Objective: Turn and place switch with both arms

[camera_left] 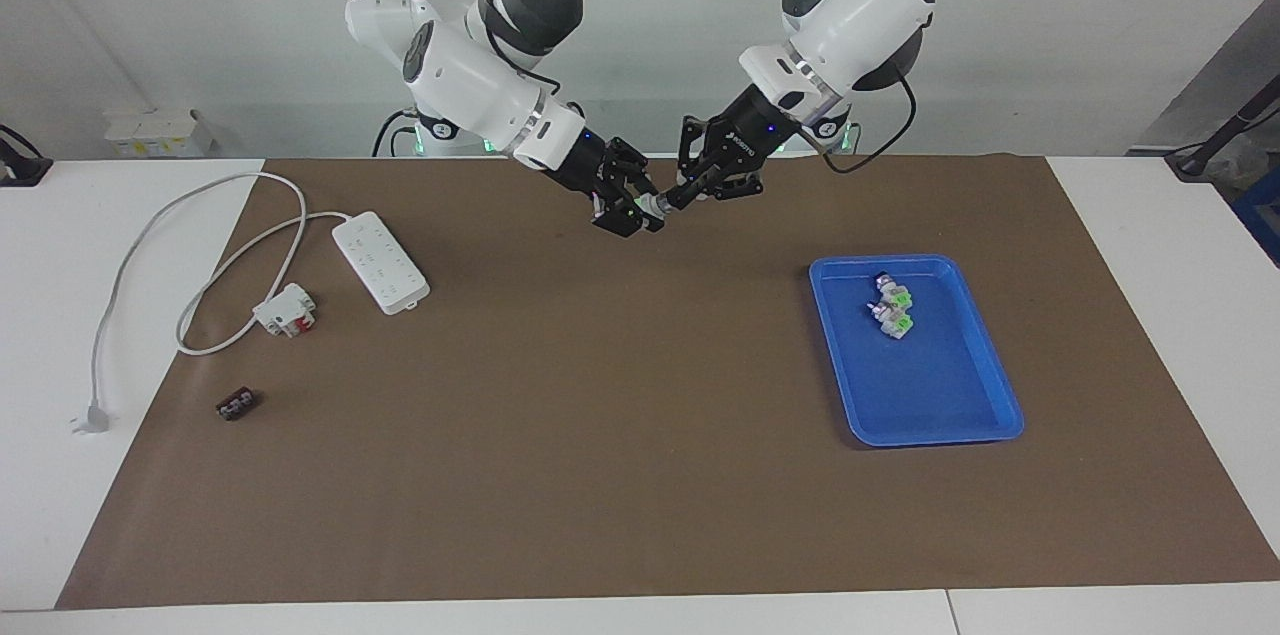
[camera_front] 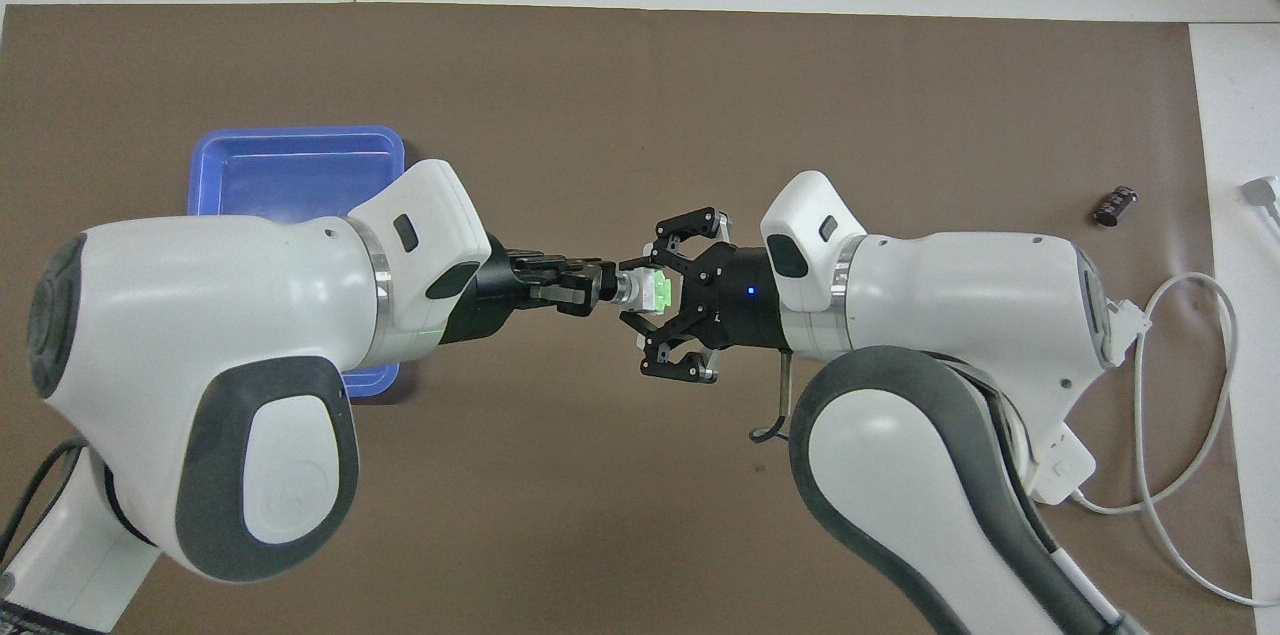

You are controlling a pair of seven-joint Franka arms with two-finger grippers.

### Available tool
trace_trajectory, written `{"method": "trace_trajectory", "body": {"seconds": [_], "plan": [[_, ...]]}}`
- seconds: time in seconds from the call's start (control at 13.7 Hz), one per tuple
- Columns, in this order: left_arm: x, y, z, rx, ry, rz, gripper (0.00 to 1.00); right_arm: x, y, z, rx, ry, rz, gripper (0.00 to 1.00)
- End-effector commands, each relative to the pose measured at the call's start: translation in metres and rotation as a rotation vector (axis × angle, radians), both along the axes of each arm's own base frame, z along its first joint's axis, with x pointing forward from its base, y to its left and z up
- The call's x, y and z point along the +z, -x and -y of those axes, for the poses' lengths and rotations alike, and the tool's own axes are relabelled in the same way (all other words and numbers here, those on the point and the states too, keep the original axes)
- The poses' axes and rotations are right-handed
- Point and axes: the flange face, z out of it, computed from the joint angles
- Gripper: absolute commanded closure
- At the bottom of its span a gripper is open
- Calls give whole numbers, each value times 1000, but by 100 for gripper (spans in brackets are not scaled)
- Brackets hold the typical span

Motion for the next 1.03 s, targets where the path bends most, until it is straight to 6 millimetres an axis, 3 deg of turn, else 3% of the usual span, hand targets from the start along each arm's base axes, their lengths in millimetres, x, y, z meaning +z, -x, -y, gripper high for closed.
{"method": "trace_trajectory", "body": {"seconds": [0.0,0.29,0.37,0.51,0.59,0.95], "plan": [[-16,25,18,-131,-65,-43,100,19,-12,8,-58,-35,30,100],[-17,25,17,-139,-76,-36,100,20,-12,8,-60,-37,29,100],[-18,24,15,-135,-76,-38,100,20,-12,8,-59,-35,31,84],[-17,22,13,-126,-75,-40,100,20,-12,8,-60,-36,31,22],[-17,21,11,-123,-75,-40,100,20,-12,8,-61,-38,29,0],[-18,11,-3,-83,-73,-48,100,25,-13,12,-77,-34,28,0]]}}
